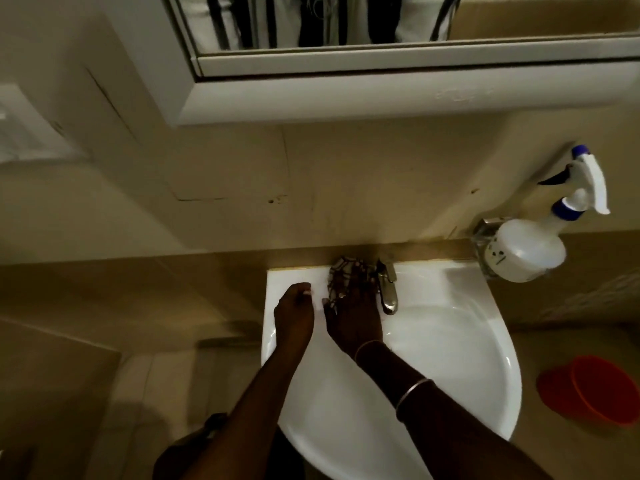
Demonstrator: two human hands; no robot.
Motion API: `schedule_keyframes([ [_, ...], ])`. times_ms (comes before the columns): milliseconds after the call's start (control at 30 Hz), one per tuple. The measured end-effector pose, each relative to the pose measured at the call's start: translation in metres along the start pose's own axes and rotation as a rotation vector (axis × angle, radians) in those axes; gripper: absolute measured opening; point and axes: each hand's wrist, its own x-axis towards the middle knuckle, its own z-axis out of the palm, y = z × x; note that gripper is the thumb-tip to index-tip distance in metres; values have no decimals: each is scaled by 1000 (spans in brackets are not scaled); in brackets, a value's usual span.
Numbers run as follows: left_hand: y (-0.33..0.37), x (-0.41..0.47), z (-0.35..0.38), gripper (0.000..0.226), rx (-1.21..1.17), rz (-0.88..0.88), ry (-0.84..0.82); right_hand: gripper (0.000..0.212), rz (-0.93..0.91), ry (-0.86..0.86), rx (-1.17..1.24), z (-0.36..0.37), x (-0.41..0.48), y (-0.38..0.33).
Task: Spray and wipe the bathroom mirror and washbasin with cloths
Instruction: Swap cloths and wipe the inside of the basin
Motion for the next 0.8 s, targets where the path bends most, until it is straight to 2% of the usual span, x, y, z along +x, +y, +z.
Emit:
schedule_keyframes([
  [100,-23,0,-12,24,-94,85,39,68,31,-14,53,8,3,-5],
  [233,-35,-4,-24,26,-249,104,40,62,71,-21,59,15,5,-18],
  [367,-45,-10,-37,32,-374,80,42,65,-119,-80,29,21,1,-54],
  [533,-59,-12,-52,34,-506,22,115,63,-227,-177,135,35,6,-101],
  [633,-69,-17,-58,36,-567,-15,145,66,-318,-218,154,36,13,-108],
  [800,-76,-23,-55,34,-681,-90,199,61,-401,-163,108,34,10,-93],
])
